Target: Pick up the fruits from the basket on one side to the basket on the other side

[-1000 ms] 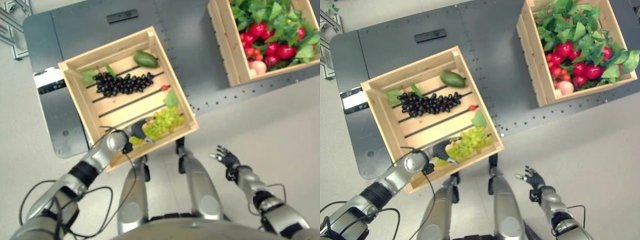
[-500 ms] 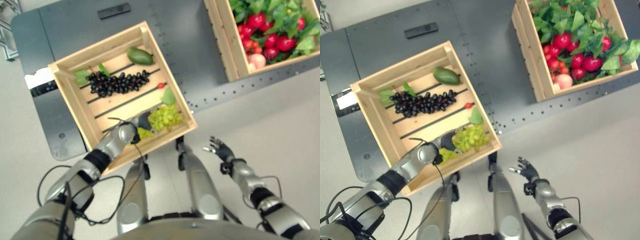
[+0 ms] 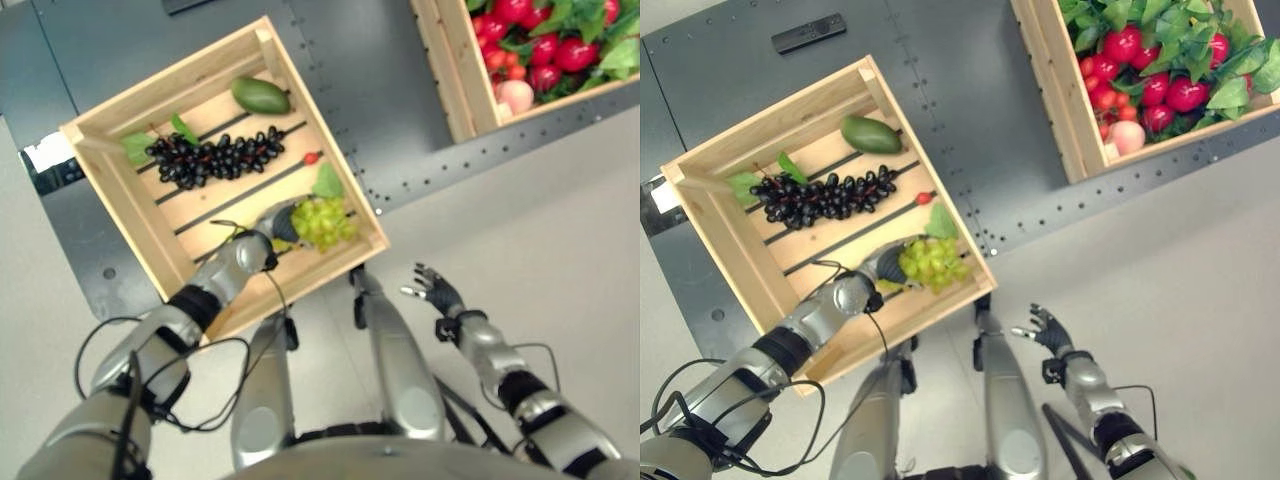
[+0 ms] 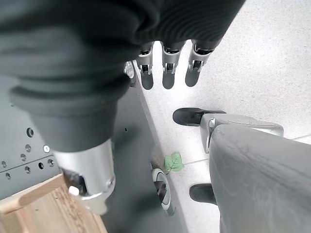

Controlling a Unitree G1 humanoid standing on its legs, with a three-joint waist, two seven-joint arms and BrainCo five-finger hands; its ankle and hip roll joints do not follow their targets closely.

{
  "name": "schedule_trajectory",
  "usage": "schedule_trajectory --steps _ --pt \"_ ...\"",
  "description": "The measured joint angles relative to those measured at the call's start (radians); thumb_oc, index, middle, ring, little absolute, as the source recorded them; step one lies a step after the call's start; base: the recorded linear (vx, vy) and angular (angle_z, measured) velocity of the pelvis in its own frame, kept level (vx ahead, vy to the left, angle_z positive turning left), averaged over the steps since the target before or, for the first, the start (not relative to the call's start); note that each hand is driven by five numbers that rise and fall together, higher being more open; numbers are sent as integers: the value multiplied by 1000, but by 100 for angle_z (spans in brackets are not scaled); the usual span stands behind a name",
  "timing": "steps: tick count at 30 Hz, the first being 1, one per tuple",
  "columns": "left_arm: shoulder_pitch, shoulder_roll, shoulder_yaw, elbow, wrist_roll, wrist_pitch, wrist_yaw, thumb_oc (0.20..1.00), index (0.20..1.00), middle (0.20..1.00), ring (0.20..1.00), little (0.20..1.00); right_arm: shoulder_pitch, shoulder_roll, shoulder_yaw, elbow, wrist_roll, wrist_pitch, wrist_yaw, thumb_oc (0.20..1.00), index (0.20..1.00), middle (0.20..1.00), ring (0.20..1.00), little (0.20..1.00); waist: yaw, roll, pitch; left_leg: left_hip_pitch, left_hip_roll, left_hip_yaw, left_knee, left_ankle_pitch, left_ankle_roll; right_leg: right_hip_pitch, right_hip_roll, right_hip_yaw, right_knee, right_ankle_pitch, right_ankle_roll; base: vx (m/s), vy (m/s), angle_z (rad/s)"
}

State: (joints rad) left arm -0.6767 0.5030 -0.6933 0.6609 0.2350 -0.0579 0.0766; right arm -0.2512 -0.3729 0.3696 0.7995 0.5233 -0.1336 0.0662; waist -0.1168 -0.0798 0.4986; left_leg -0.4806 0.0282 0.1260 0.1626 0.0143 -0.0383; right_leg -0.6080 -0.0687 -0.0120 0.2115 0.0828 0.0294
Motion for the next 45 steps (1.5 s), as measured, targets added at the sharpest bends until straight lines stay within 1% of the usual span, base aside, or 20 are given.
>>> schedule_trajectory --steps 2,12,13,14,19,23,25,28,31,37,41,45 --pt "-2 -1 0 0 27 -7 17 1000 1000 1000 1000 1000 0 0 3 -4 3 0 -5 1000 1000 1000 1000 1000 1 -1 0 -15 0 0 9 -1 1 -14 -1 1 8 0 0 0 0 0" --pt "-17 -18 0 -1 27 -19 61 1000 1000 1000 1000 1000 0 1 35 -9 21 -15 -12 1000 1000 1000 1000 1000 20 -10 -2 -56 -2 -3 29 0 3 -49 -4 2 11 3 5 -2 -2 1" --pt "-17 -21 0 0 27 -19 66 896 896 896 896 896 0 2 35 -9 21 -16 -13 1000 1000 1000 1000 1000 22 -13 -3 -58 -4 -3 30 0 3 -50 -6 2 11 3 5 0 0 0" --pt "-18 -23 0 -1 27 -19 69 200 200 200 200 200 0 2 35 -9 21 -17 -13 1000 1000 1000 1000 1000 23 -15 -3 -60 -5 -4 30 0 3 -51 -6 2 11 4 6 0 0 0" --pt "-29 -27 7 0 27 -24 77 200 200 200 200 200 -1 4 35 -9 36 -18 -28 1000 1000 1000 1000 1000 24 -19 -3 -76 -9 -16 37 1 5 -59 -7 2 11 6 9 -5 -3 3" --pt "-58 -27 9 25 26 -22 84 200 200 200 200 200 -1 7 36 -9 48 -18 -31 1000 1000 1000 1000 1000 23 -33 -4 -77 -9 -17 38 1 5 -60 -8 2 10 6 9 0 0 0" --pt "-82 -27 10 54 26 -19 86 200 200 200 200 200 -2 12 37 -9 49 -19 -31 1000 1000 1000 1000 1000 19 -44 -6 -77 -8 -16 38 1 5 -60 -7 2 11 7 10 0 0 0" --pt "-104 -29 10 78 25 -12 86 200 200 200 200 200 -3 16 37 -9 57 -19 -31 1000 1000 1000 1000 1000 4 -54 -4 -80 -9 -16 38 2 1 -60 -7 2 10 8 9 0 0 0" --pt "-104 -32 10 86 24 -12 85 200 200 200 200 200 -3 17 39 -7 59 -19 -31 1000 1000 1000 1000 1000 -3 -55 -4 -78 -9 -17 39 1 0 -58 -7 2 10 13 1 -3 -2 -1" --pt "-107 -40 10 105 18 -12 85 200 200 200 200 200 -10 17 52 -6 60 -19 -31 1000 1000 1000 1000 1000 -4 -55 -4 -73 -9 -17 45 0 0 -52 -6 2 11 14 1 0 0 0" --pt "-107 -46 10 110 11 3 85 200 200 200 200 200 -11 17 58 3 60 -19 -30 1000 1000 1000 1000 1000 -4 -56 -5 -71 -8 -17 51 -1 -1 -48 -5 2 11 13 4 0 0 0" --pt "-86 -45 19 91 -35 6 72 200 200 200 200 200 -14 17 58 17 60 -19 -28 1000 1000 1000 1000 1000 -2 -57 -5 -68 -6 -20 57 0 -1 -41 -5 0 11 15 2 0 0 0"
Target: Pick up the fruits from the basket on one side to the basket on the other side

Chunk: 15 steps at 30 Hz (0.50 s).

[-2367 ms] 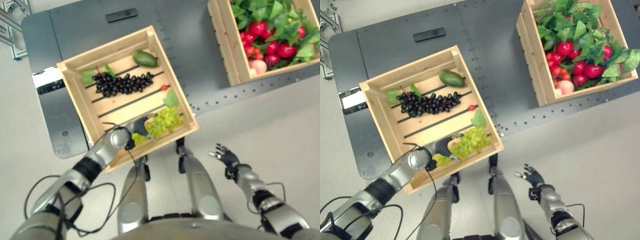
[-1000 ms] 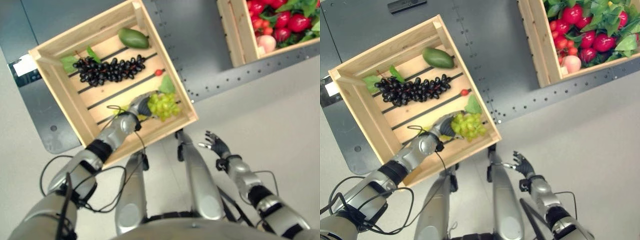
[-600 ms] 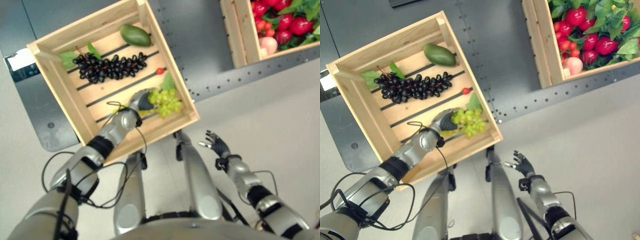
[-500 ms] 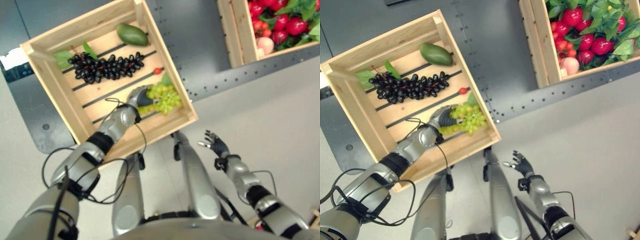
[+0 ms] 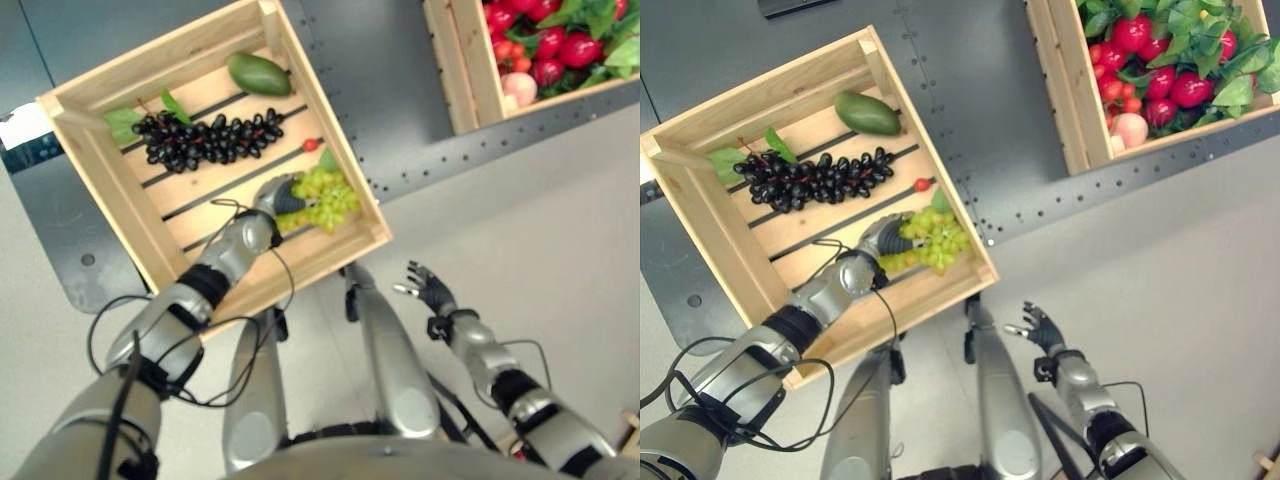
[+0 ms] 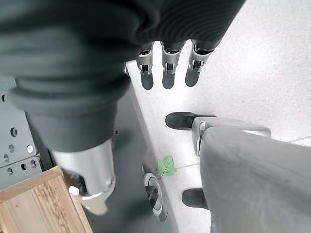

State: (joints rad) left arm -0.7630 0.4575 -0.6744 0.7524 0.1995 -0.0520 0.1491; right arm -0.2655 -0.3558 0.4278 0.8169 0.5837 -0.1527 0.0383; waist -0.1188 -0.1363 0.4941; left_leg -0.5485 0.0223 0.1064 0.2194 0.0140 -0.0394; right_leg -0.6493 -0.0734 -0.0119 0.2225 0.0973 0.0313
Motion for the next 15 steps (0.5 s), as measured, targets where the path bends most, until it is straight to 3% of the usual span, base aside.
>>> schedule_trajectory --steps 11,15 --pt "335 126 111 -240 -176 9 -156 200 200 200 200 200 12 -15 -39 -12 -1 0 43 1000 1000 1000 1000 1000 6 4 9 101 3 -27 -28 2 -5 99 -6 -44 -4 -8 -10 8 -2 5" --pt "484 186 213 -380 -274 0 -179 200 200 200 200 200 44 -32 -82 -30 -4 1 64 1000 1000 1000 1000 1000 46 25 24 136 4 -42 -49 17 -12 132 -9 -65 0 -16 -17 35 5 13"
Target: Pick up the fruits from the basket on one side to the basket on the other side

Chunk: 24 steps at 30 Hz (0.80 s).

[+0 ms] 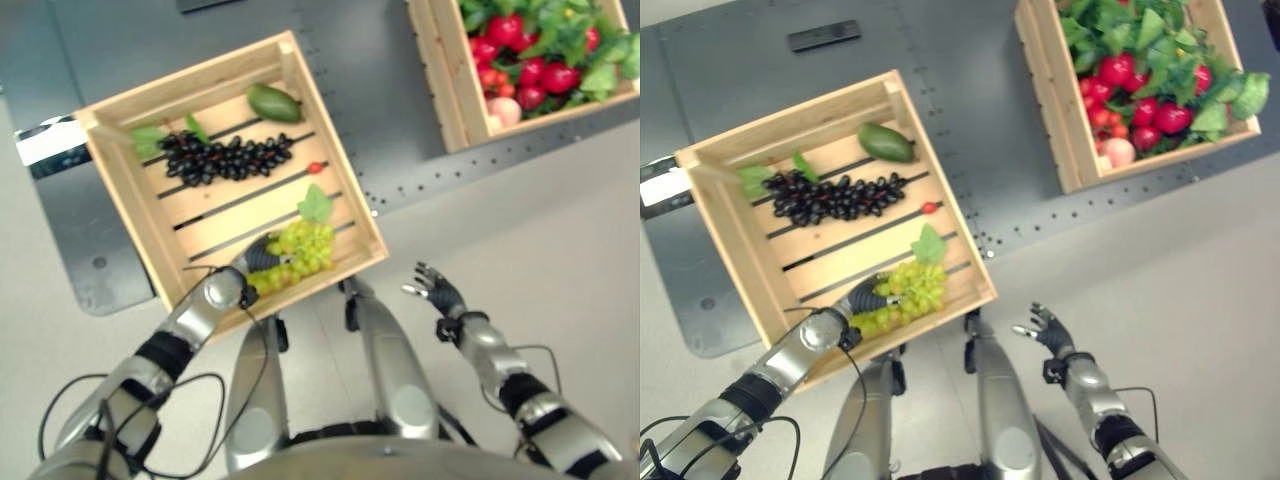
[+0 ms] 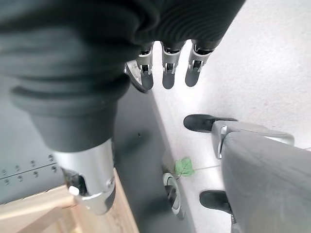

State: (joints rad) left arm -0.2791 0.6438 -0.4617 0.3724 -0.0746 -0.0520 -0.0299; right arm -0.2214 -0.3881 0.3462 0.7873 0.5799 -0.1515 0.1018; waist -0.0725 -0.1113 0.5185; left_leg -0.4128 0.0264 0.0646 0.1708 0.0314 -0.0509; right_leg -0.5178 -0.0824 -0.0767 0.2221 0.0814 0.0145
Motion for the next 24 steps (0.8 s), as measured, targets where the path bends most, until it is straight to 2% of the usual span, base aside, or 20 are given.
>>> schedule_trajectory --steps 2,3,6,11,17,24 --pt "29 23 36 -35 -55 -10 -15 200 200 200 200 200 14 -13 -21 -3 -1 1 12 1000 1000 1000 1000 1000 20 13 4 19 -2 -10 -14 6 2 18 -2 -8 0 -3 -2 43 14 13" --pt "67 39 66 -70 -81 -14 -19 200 200 200 200 200 19 -20 -27 -10 -1 1 16 1000 1000 1000 1000 1000 11 16 3 33 -3 -13 -26 10 2 28 -4 -15 1 -6 -3 34 15 13" --pt "122 71 96 -117 -157 -26 -35 200 200 200 200 200 29 -33 -45 -20 -2 0 28 1000 1000 1000 1000 1000 30 21 4 56 -2 -15 -42 16 0 46 -4 -18 1 -8 -5 30 16 5" --pt "157 72 99 -126 -251 -33 -63 200 200 200 200 200 40 -59 -64 -16 -6 0 44 1000 1000 1000 1000 1000 33 54 -1 71 -3 -23 -44 19 2 67 -7 -28 0 -12 -4 16 16 5" --pt "183 66 131 -150 -286 -45 -73 200 200 200 200 200 41 -59 -64 -9 -19 0 56 1000 1000 1000 1000 1000 36 59 -3 89 -2 -42 -57 28 -5 85 -8 -46 1 -20 -7 18 2 9" --pt "203 28 146 -158 -312 -46 -82 200 200 200 200 200 49 -65 -82 0 -24 0 64 1000 1000 1000 1000 1000 35 105 -44 89 2 -56 -64 26 -3 89 -8 -53 0 -26 -5 7 1 3"
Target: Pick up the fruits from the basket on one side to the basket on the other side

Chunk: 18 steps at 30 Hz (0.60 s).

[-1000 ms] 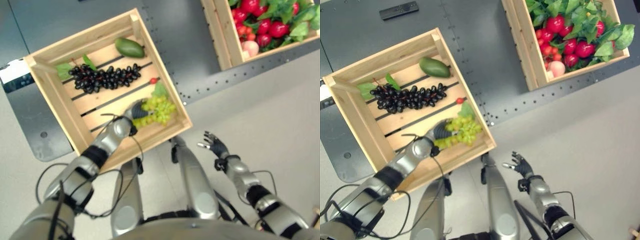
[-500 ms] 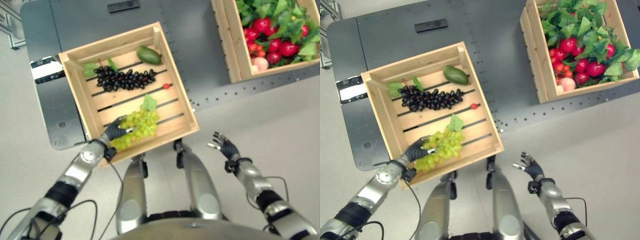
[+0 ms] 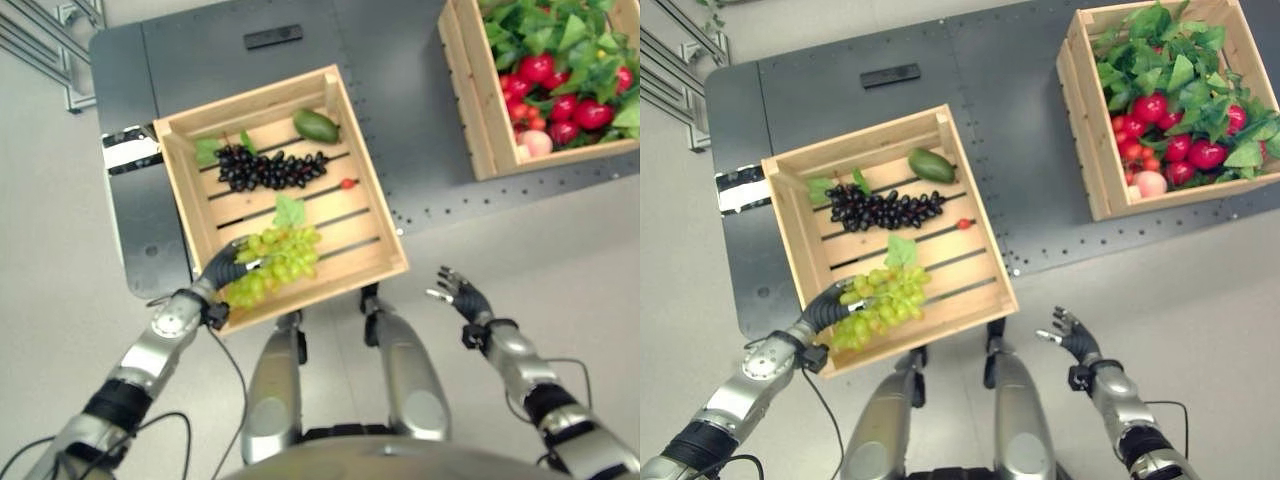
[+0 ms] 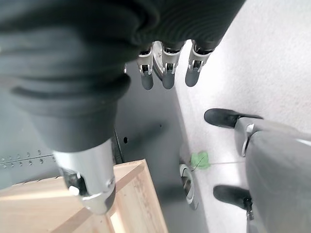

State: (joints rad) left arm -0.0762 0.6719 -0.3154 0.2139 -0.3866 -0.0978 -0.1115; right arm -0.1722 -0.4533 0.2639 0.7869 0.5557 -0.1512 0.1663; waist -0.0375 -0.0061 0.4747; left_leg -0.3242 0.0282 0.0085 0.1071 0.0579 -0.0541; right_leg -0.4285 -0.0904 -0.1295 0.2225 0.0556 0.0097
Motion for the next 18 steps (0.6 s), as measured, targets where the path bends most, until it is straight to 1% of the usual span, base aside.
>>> schedule_trajectory --steps 3,5,6,10,11,12,13,18 --pt "20 -8 15 -19 -4 0 -13 200 200 200 200 200 6 -3 0 4 -18 0 0 1000 1000 1000 1000 1000 0 2 -34 0 0 -9 -9 2 -1 0 1 -11 -1 -4 -3 31 5 6" --pt "34 -20 31 -45 -40 -2 -18 200 200 200 200 200 5 -22 1 -3 -34 1 6 1000 1000 1000 1000 1000 2 3 -60 7 0 -11 -17 4 -3 7 3 -18 -2 -9 -4 46 4 7" --pt "40 -27 31 -48 -64 -7 -24 200 200 200 200 200 11 -45 2 -4 -35 0 14 1000 1000 1000 1000 1000 3 3 -80 17 1 -11 -23 4 -3 15 4 -19 -1 -12 -4 62 -9 5" --pt "44 -27 38 -76 -103 -9 -46 200 200 200 200 200 5 -119 -7 -39 -43 -2 30 1000 1000 1000 1000 1000 4 2 -98 68 1 -17 -40 3 -3 62 2 -26 -2 -26 -1 56 18 6" --pt "52 -27 39 -79 -106 -10 -50 200 200 200 200 200 7 -123 -20 -41 -43 -2 31 1000 1000 1000 1000 1000 4 3 -109 72 2 -18 -43 3 -4 66 2 -27 -1 -31 0 61 26 8" --pt "59 -26 45 -84 -107 -13 -57 200 200 200 200 200 9 -130 -25 -43 -43 -2 35 1000 1000 1000 1000 1000 2 3 -137 74 2 -23 -47 3 -4 68 1 -34 -1 -35 -1 54 31 9" --pt "63 -26 46 -85 -107 -16 -57 200 200 200 200 200 13 -133 -25 -45 -43 -2 38 1000 1000 1000 1000 1000 2 4 -146 75 2 -25 -48 3 -4 69 1 -36 0 -38 -2 51 26 11" --pt "72 -25 65 -86 -107 -24 -64 200 200 200 200 200 27 -136 -25 -77 -42 -2 51 1000 1000 1000 1000 1000 3 5 -167 104 2 -37 -63 3 -4 96 1 -46 -1 -49 0 22 16 6"
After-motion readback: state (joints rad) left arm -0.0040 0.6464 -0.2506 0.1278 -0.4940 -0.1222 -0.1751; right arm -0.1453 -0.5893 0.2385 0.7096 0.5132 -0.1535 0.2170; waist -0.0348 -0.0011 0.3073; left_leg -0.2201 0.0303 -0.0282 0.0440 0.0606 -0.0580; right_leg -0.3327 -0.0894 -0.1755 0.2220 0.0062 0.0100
